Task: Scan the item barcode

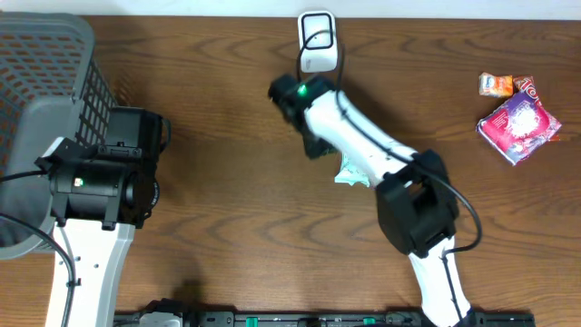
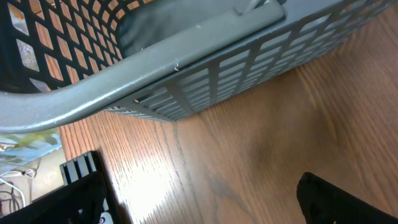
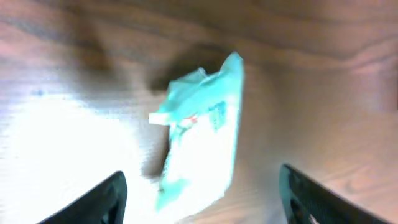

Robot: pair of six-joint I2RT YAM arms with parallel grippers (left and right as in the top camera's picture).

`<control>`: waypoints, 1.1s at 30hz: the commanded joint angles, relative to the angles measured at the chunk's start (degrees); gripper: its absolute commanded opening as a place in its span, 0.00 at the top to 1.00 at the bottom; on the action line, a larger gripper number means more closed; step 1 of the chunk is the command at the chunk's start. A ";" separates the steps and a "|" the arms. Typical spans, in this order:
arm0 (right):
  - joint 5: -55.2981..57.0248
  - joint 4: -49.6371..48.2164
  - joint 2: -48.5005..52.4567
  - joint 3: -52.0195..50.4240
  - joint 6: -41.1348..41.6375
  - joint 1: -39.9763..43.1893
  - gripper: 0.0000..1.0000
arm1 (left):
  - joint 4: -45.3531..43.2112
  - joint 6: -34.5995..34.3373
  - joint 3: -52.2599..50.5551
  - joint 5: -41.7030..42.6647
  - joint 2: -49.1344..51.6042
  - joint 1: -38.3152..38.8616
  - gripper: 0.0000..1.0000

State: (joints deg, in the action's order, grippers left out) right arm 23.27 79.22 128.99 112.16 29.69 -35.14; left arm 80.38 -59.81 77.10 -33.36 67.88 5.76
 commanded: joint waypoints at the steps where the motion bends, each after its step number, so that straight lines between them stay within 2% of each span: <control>1: -9.33 2.62 0.00 3.80 -10.43 4.59 0.21 | 0.15 -0.26 -0.28 -1.40 0.22 -0.24 0.02; 3: -16.11 4.37 0.02 3.67 -14.88 6.78 0.22 | 0.15 -0.26 -0.28 -1.40 0.22 -0.24 0.02; 5: -21.05 6.14 0.04 2.01 -16.98 9.07 0.28 | 0.15 -0.26 -0.28 -1.40 0.22 -0.24 0.02; 8: -21.62 6.40 0.04 -1.27 -16.90 11.08 0.33 | 0.15 -0.26 -0.28 -1.40 0.22 -0.24 0.02; 16: -25.86 -6.84 0.04 -13.40 -16.09 11.58 0.40 | 0.15 -0.26 -0.28 -1.40 0.22 -0.24 0.02; 18: -25.75 -9.70 0.04 -15.43 -15.21 11.32 0.48 | 0.15 -0.26 -0.28 -1.40 0.22 -0.24 0.02; 21: -25.75 -13.22 0.04 -17.00 -13.60 11.10 0.80 | 0.15 -0.26 -0.28 -1.40 0.22 -0.24 0.02; 22: -25.73 -13.81 0.04 -16.94 -12.90 11.10 0.85 | 0.15 -0.26 -0.28 -1.40 0.22 -0.24 0.02; 26: -25.77 -14.64 0.02 -13.20 -11.19 11.28 0.89 | 0.15 -0.26 -0.28 -1.40 0.22 -0.24 0.02; 30: -25.73 -15.58 0.02 -4.39 -11.04 11.69 0.94 | 0.15 -0.26 -0.28 -1.40 0.22 -0.24 0.02; 33: -25.64 -20.20 0.02 2.38 -10.82 11.80 0.96 | 0.15 -0.26 -0.28 -1.40 0.22 -0.24 0.02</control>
State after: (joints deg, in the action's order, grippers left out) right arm -2.17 61.56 129.40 107.37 17.61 -23.75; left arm 80.36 -59.81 77.10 -33.39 67.88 5.76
